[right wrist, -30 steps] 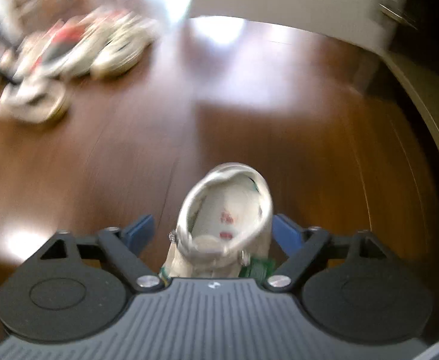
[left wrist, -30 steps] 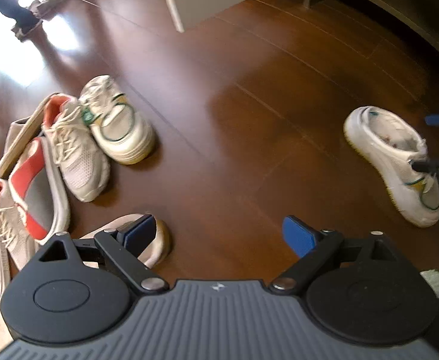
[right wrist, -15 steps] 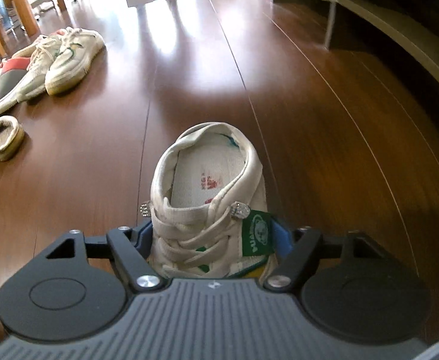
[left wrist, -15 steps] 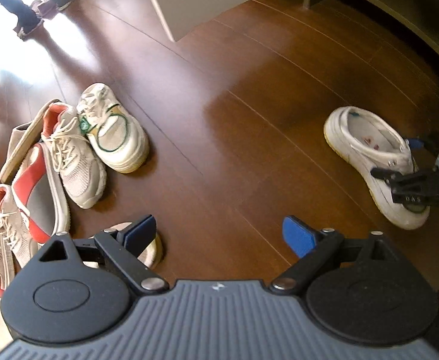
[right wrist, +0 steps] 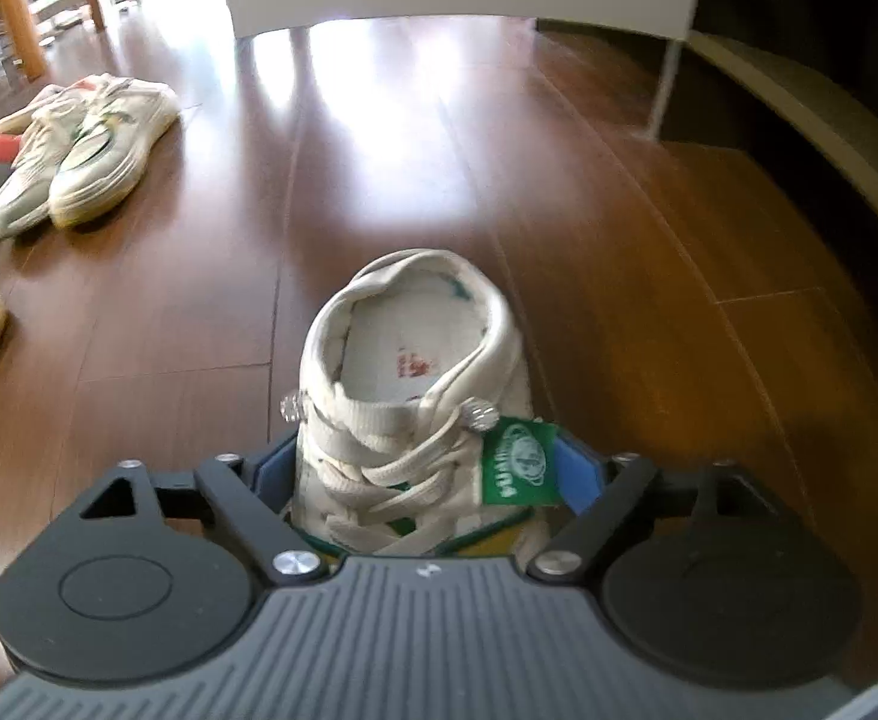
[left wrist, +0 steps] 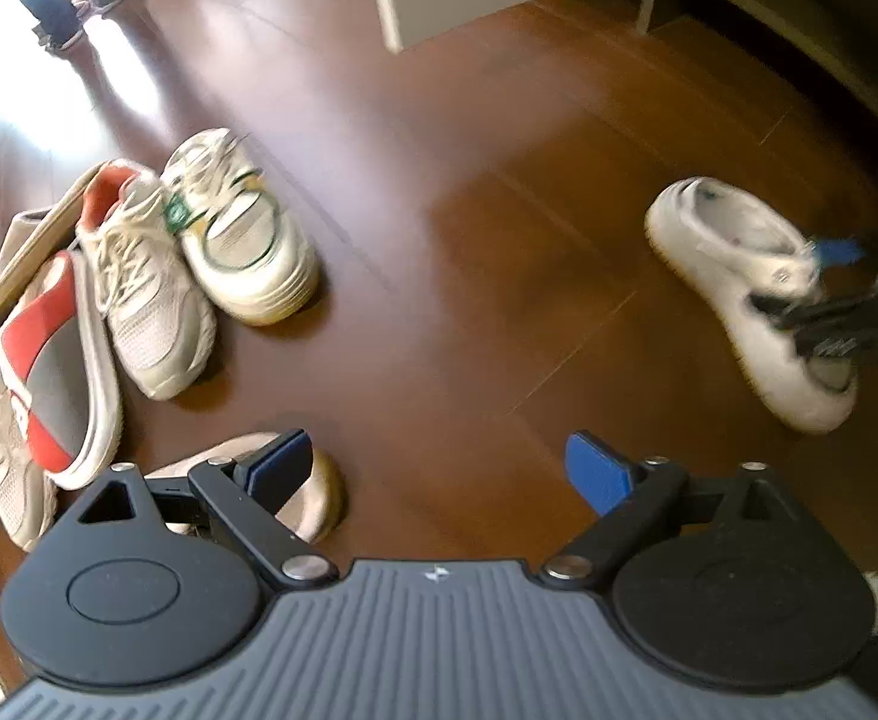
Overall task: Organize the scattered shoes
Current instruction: 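Open the right gripper to release the white sneaker, then move the right gripper to the second white sneaker and grasp its heel, then set the second white sneaker beside the first and open the right gripper, then withdraw the right gripper back toward the remaining shoes, then grasp the heel of a beige quilted slipper with the right gripper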
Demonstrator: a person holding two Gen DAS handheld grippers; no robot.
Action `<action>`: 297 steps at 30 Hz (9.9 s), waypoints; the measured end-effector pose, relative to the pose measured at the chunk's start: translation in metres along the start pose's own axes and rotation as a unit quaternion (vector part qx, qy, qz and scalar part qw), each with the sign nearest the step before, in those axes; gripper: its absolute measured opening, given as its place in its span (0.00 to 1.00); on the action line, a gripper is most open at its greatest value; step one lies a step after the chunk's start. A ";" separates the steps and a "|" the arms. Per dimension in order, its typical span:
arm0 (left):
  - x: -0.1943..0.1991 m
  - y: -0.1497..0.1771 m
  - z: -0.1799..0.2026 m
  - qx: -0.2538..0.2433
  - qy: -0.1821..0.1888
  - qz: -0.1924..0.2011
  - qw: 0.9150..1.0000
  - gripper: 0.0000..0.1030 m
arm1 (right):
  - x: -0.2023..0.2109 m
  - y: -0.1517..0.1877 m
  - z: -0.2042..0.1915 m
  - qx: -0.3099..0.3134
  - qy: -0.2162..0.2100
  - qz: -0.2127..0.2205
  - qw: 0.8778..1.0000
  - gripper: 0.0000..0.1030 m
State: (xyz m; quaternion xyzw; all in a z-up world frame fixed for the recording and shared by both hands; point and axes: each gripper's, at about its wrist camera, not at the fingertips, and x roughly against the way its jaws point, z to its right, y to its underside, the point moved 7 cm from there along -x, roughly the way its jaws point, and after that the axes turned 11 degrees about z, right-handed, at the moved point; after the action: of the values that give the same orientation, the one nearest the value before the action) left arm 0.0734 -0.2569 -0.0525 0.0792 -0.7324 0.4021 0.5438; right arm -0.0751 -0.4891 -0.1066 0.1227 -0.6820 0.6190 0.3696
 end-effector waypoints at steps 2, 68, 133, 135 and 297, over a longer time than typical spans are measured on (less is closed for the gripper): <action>0.000 0.008 -0.013 0.001 -0.004 0.006 1.000 0.91 | 0.016 -0.012 -0.005 -0.011 -0.001 0.024 1.000 0.84; -0.029 0.107 -0.031 0.060 0.081 -0.057 0.993 0.90 | -0.027 -0.089 -0.157 -0.021 -0.219 -0.029 0.975 0.89; 0.043 0.076 0.031 -0.039 0.097 0.037 0.994 0.90 | 0.057 -0.015 -0.126 0.078 -0.214 -0.055 0.972 0.23; 0.041 0.075 0.032 -0.026 0.112 0.034 0.993 0.90 | 0.049 0.006 -0.129 0.070 -0.205 -0.078 0.973 0.23; -0.131 -0.022 -0.540 0.108 0.072 0.086 0.988 0.91 | -0.366 -0.306 -0.577 0.099 -0.241 -0.068 0.963 0.58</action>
State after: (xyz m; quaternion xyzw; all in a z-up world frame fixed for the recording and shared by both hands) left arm 0.5336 0.0509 -0.1076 0.0449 -0.6475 0.5289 0.5468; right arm 0.5741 -0.1177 -0.1391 0.3506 -0.6759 0.6092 0.2217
